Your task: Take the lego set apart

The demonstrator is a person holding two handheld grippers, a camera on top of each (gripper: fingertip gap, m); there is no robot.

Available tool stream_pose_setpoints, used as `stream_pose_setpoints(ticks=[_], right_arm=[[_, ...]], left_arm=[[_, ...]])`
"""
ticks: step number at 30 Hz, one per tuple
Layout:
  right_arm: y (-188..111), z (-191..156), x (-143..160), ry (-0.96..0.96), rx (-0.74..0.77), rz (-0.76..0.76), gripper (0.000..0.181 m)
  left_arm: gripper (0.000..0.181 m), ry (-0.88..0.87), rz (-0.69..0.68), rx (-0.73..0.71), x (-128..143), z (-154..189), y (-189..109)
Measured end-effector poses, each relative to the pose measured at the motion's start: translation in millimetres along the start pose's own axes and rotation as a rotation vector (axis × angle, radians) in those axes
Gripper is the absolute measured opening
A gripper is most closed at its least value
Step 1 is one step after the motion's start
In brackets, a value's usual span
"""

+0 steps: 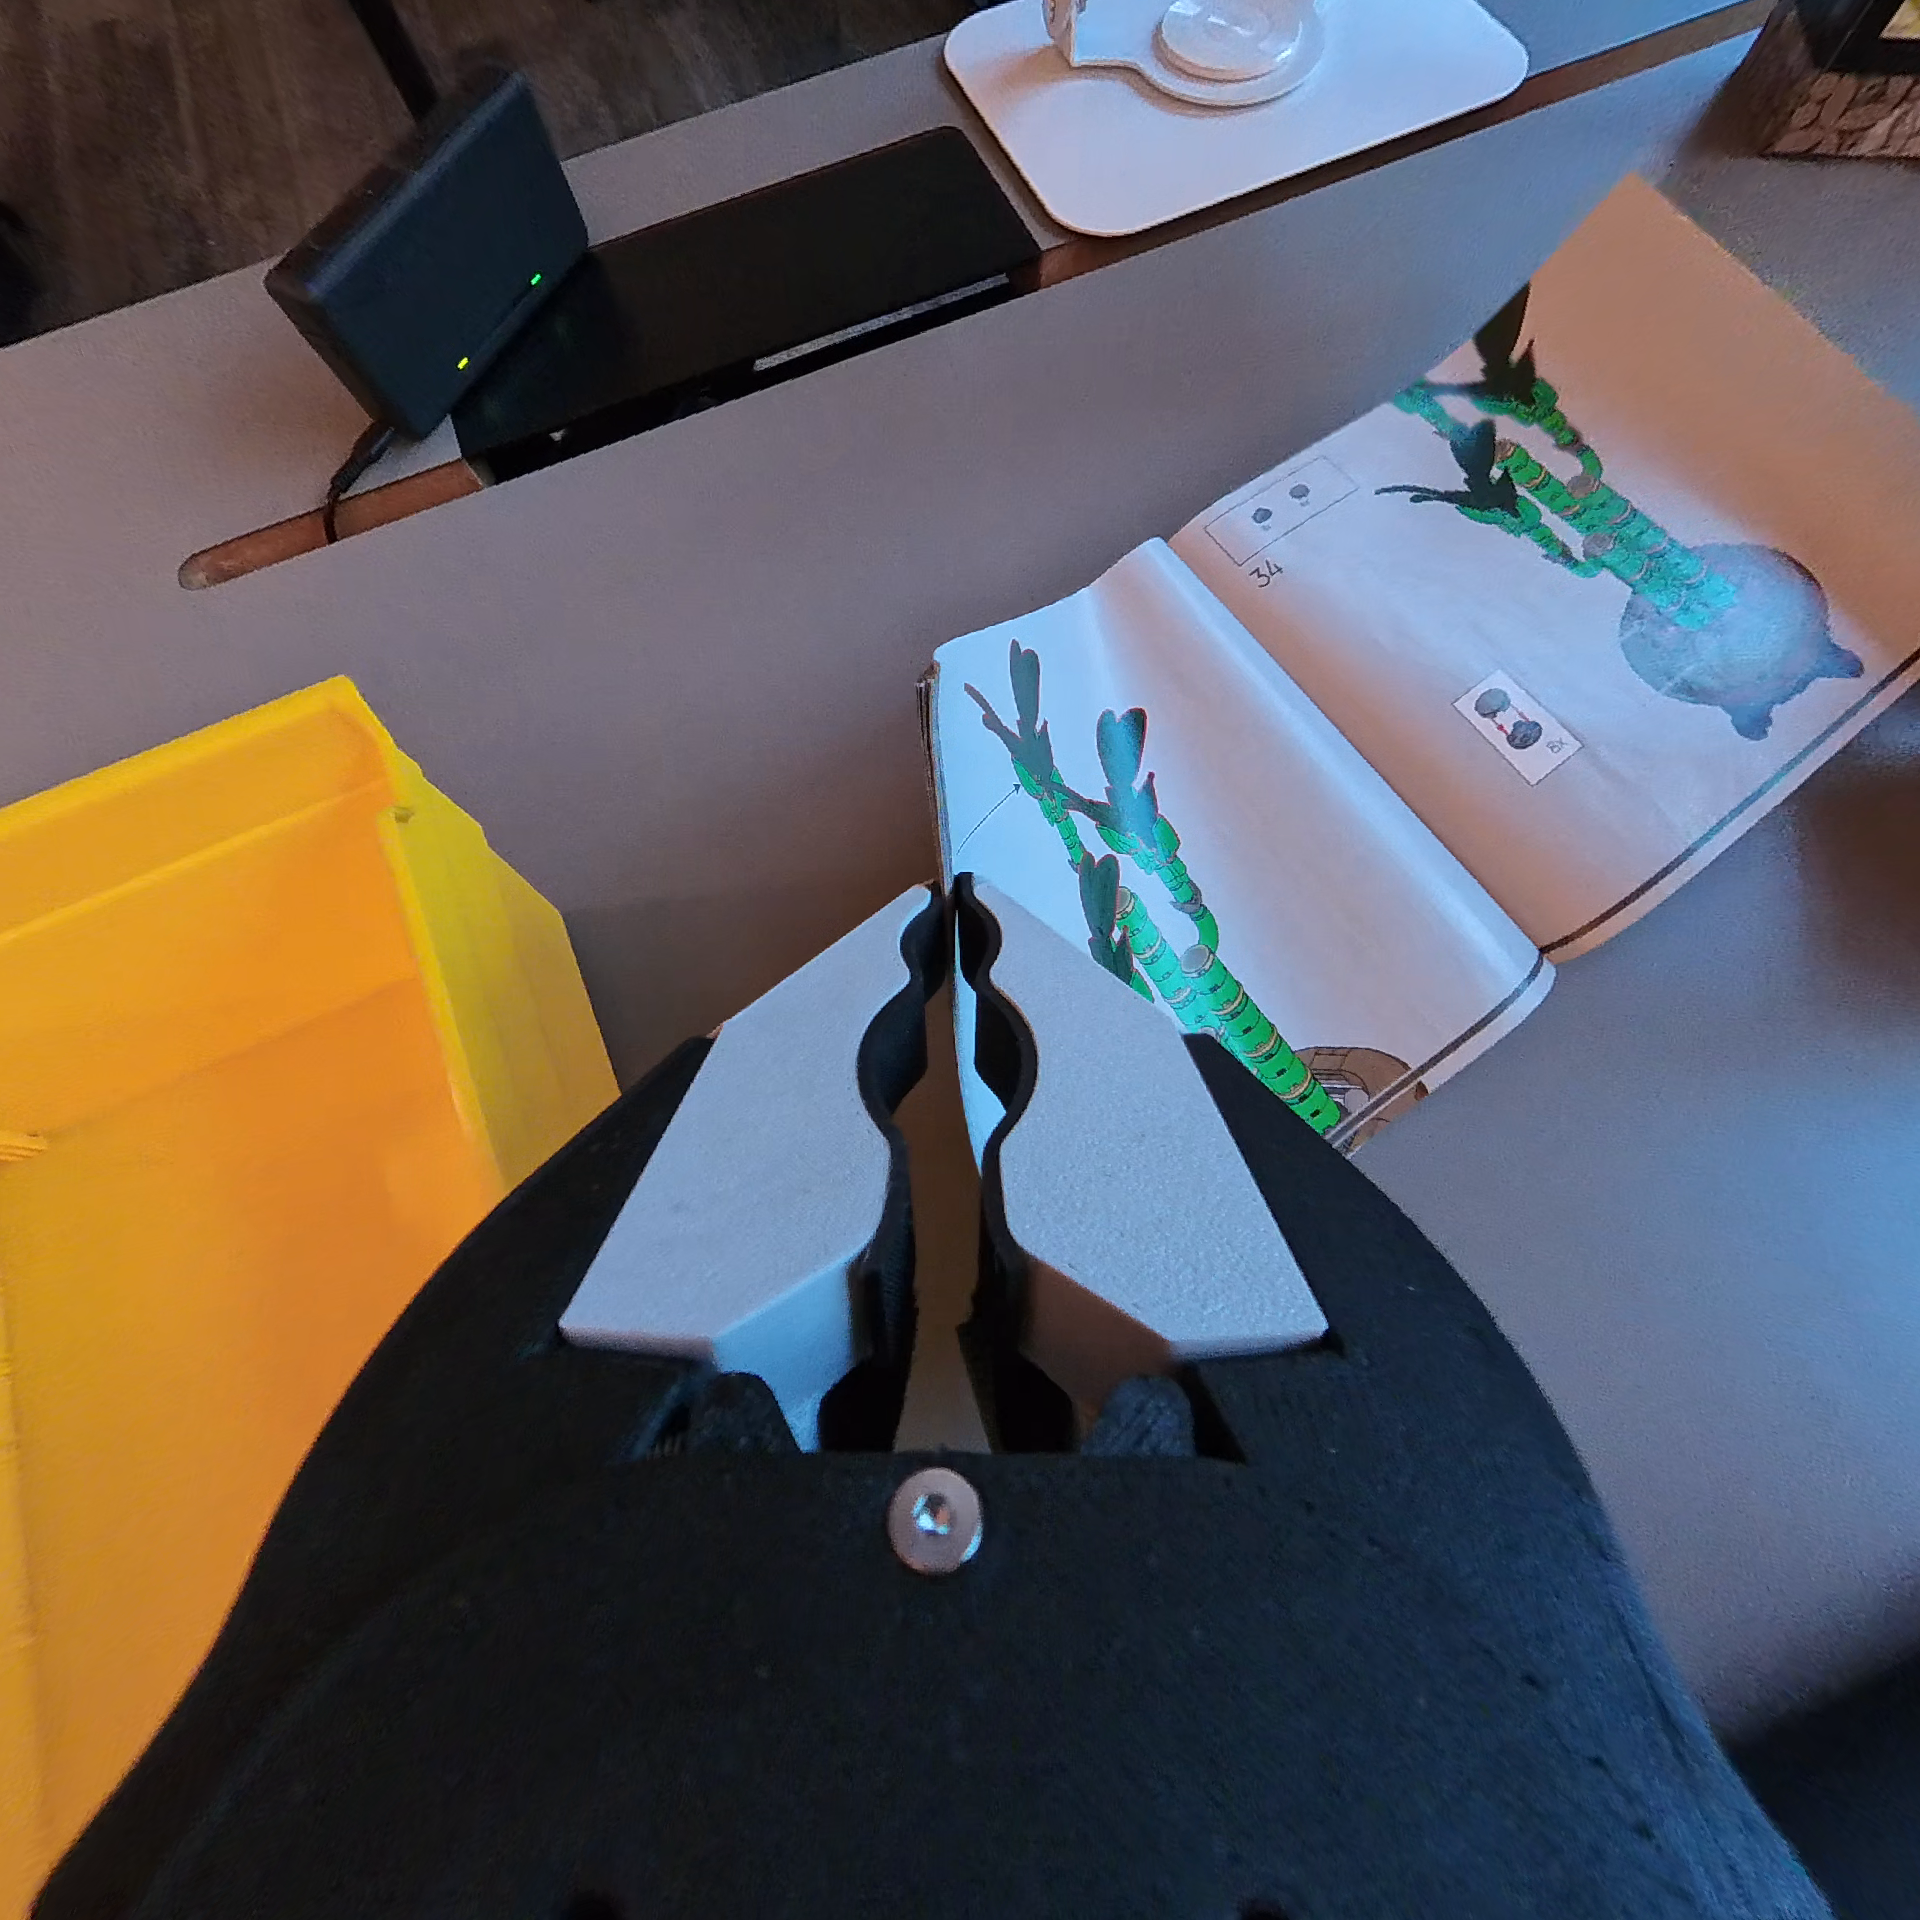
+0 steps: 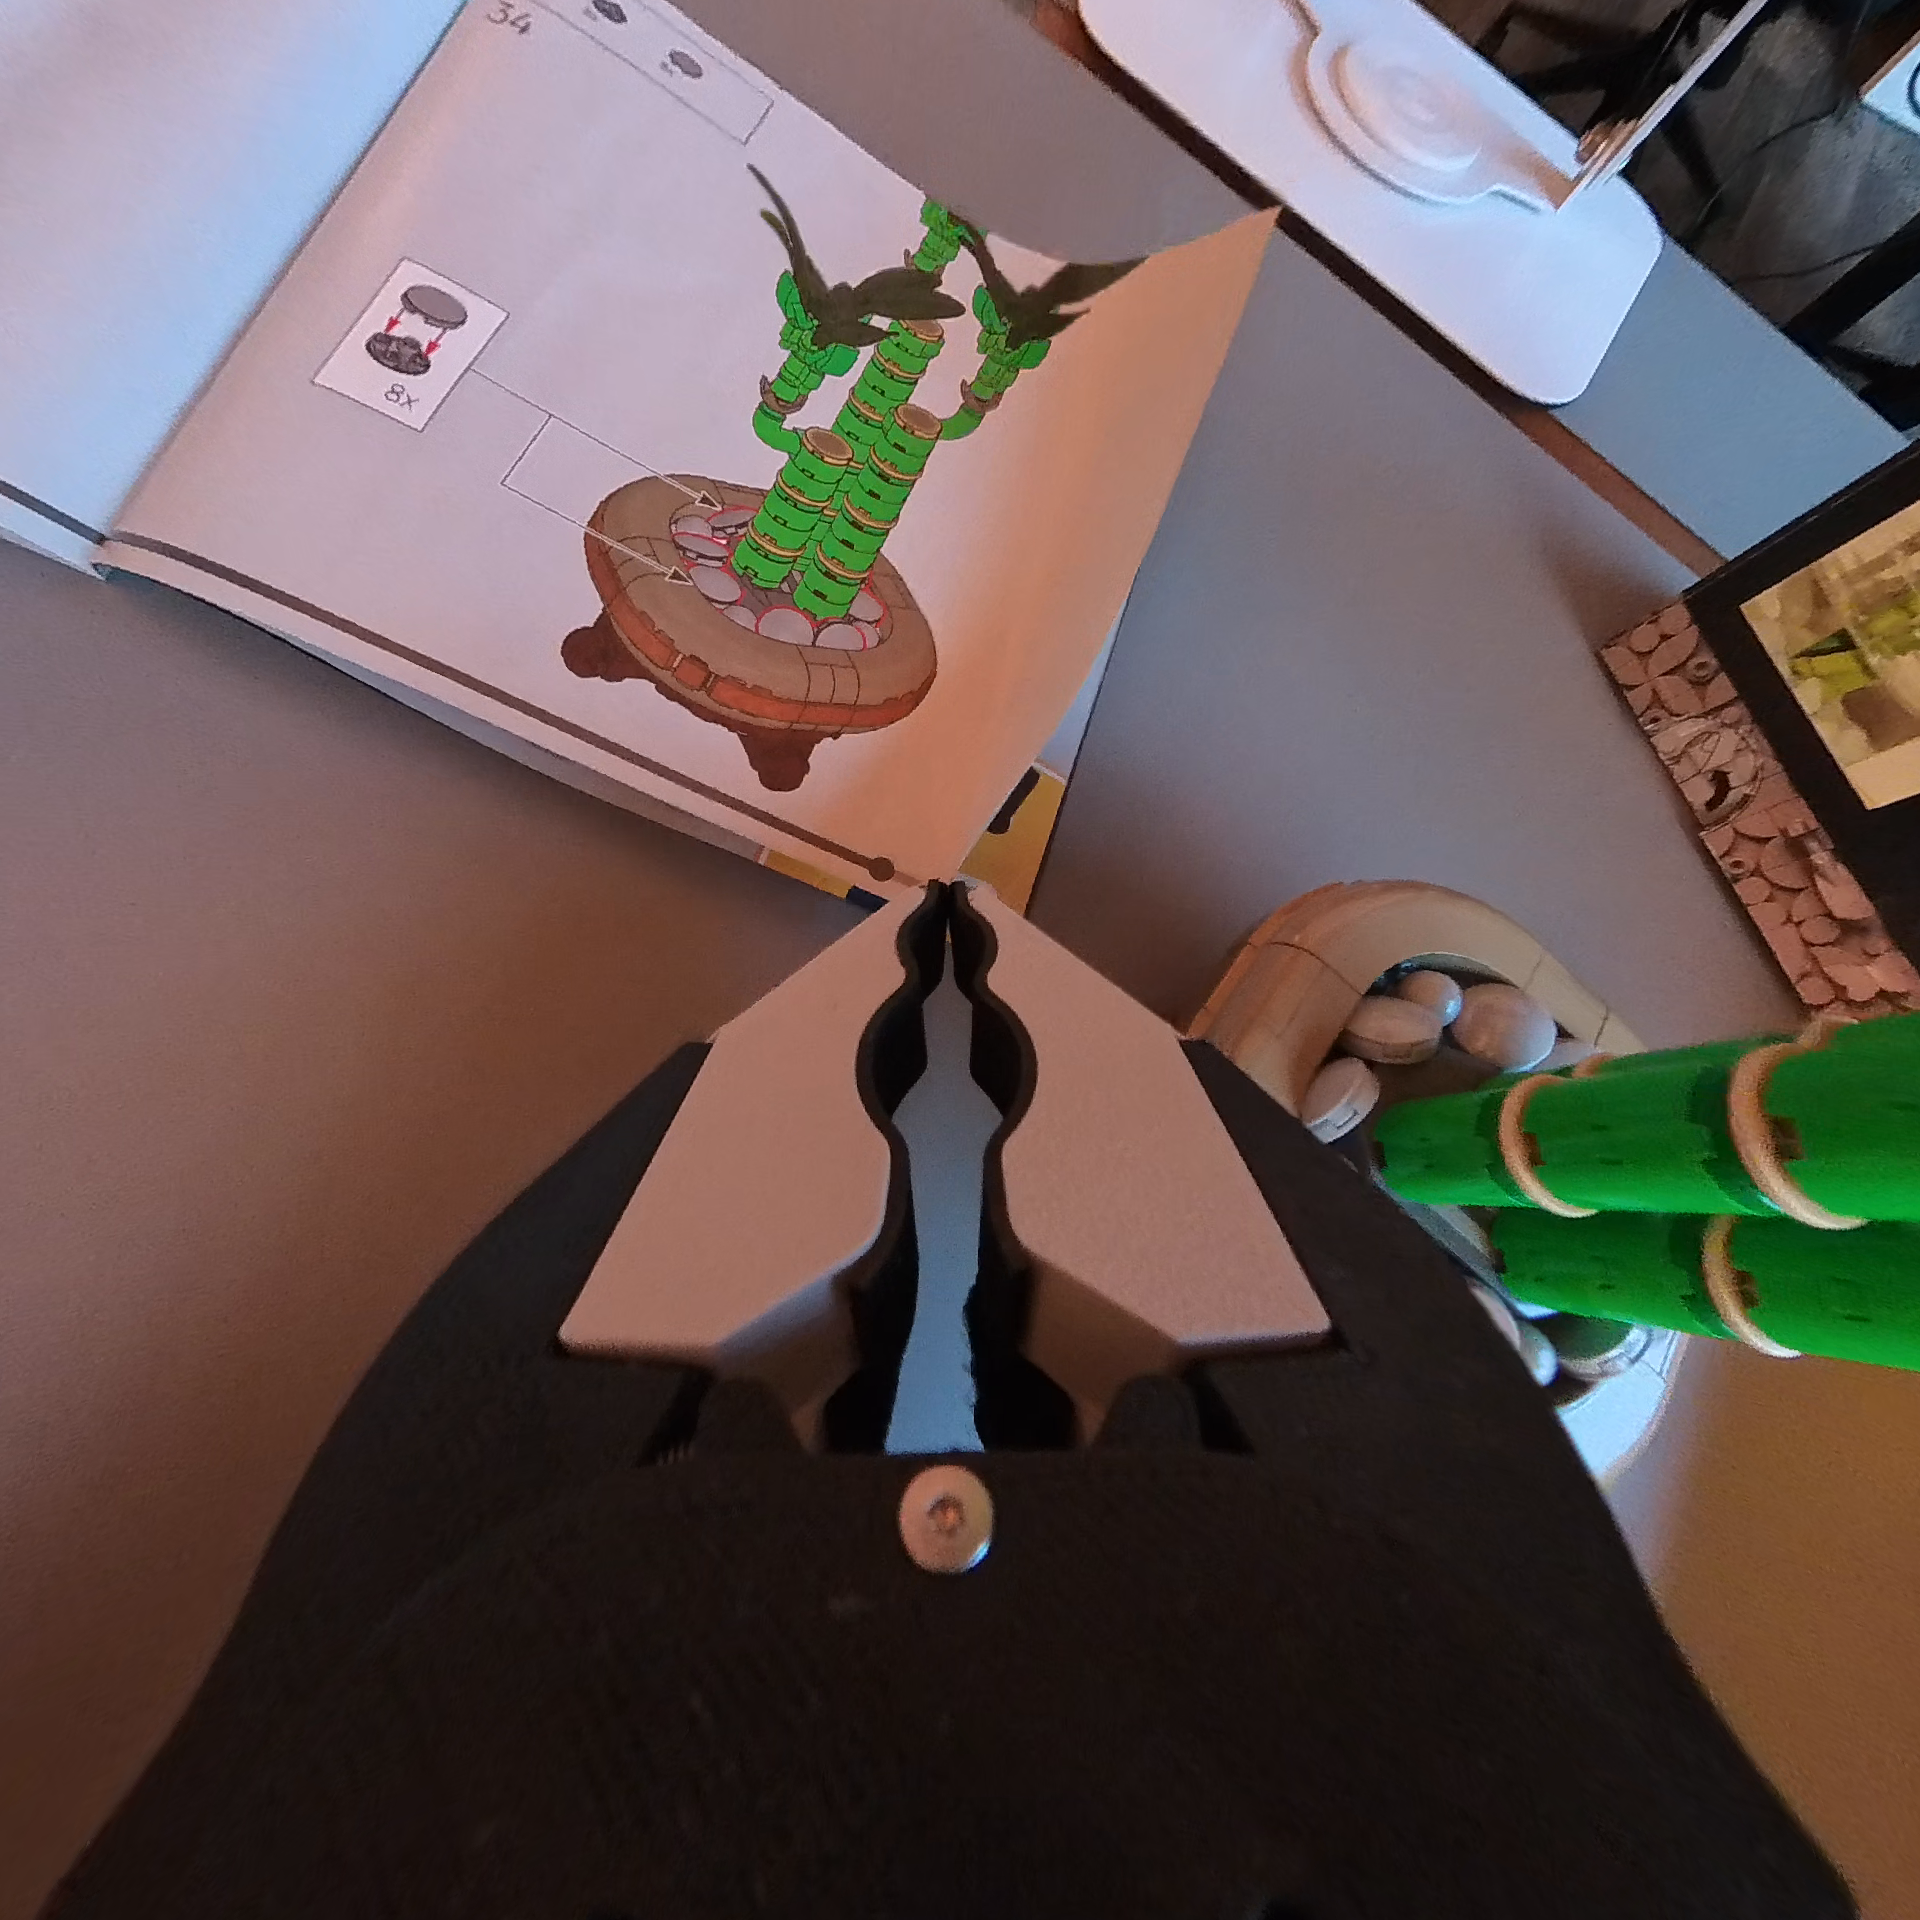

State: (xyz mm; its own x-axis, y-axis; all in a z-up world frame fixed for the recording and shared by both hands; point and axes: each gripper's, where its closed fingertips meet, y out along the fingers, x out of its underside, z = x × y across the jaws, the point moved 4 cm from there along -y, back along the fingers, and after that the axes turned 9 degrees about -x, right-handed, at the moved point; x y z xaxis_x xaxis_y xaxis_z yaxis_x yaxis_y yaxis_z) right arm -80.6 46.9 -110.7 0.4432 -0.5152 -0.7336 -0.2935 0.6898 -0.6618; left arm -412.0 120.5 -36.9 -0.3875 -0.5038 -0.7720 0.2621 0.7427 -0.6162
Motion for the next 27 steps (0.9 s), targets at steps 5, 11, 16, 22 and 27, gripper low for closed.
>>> stream_pose_setpoints(ticks=[5,11,16,22,27], right_arm=[[-2.0,4.7,1.3,-0.003,0.049,-0.008,0.019],[-27.9,3.0,-25.3,-0.099,0.182,0.142,0.054],[-9.2,-104.2,-59.2,-0.332,-0.307,0.247,0.044],[38.1,-142.1,-63.1,-0.354,-0.400,0.118,0.052],[50.6,-143.2,-64.5,-0.336,-0.453,0.098,0.053]], left_arm=[[0.000,0.005,0.026,-0.020,-2.6,6.7,9.3],[0.000,0.086,0.029,-0.066,-2.5,19.0,24.3],[0.000,0.047,0.047,-0.019,-13.4,25.1,38.9],[0.010,-0.022,-0.019,-0.070,-4.9,16.4,52.9],[0.043,-0.072,0.076,-0.131,-12.5,7.7,33.3]])
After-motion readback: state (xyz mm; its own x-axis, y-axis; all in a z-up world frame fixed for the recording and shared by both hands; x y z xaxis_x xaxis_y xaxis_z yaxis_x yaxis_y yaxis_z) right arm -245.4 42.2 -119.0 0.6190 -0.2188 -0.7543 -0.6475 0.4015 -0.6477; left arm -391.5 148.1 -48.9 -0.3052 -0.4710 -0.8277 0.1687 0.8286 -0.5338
